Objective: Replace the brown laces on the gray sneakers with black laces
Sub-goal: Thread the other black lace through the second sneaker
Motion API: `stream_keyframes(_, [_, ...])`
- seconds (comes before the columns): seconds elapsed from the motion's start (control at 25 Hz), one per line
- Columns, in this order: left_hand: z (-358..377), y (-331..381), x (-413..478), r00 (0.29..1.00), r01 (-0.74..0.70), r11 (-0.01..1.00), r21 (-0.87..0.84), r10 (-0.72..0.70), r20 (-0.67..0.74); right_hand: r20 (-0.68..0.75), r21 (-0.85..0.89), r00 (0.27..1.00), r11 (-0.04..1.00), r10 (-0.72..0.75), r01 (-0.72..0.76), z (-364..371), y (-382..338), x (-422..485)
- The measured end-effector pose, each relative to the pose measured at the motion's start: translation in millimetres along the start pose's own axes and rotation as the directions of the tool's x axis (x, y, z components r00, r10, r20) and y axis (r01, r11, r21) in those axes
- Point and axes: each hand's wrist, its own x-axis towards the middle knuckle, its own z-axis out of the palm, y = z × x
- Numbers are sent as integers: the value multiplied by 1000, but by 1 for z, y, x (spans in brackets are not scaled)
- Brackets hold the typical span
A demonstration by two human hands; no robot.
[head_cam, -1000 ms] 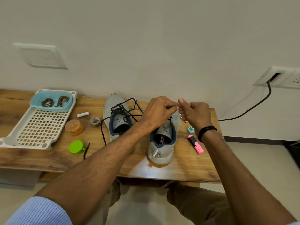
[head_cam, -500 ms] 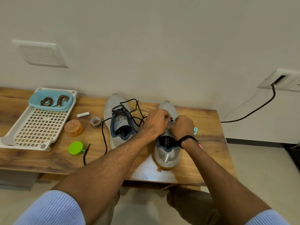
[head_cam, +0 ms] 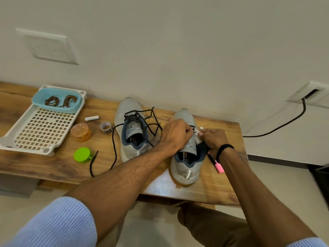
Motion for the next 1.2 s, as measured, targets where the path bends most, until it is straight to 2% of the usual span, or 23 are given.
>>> stream_keyframes(0.2, [1,4,-2,999,40,999,1,-40,32,33,53,999,998,-18,17,0,-4,-5])
stream_keyframes(0.44, [3,9,-3,996,86,995,-41,-84,30,34,-23,998,999,-45,46,2,1,-1])
stream_keyframes(0.8, [19,2,3,989,146,976,-159,-148,3,31,-35,999,999,-30,31,2,0,1])
stream_keyframes(1.0, [23,4,3,998,65,996,-55,-66,-8,35,-47,997,996,-69,70,0,1,1])
stream_keyframes(1.2, [34,-1,6,999,20,1000,14,-21,30,40,-163,987,973,-156,160,-2,-2,-6])
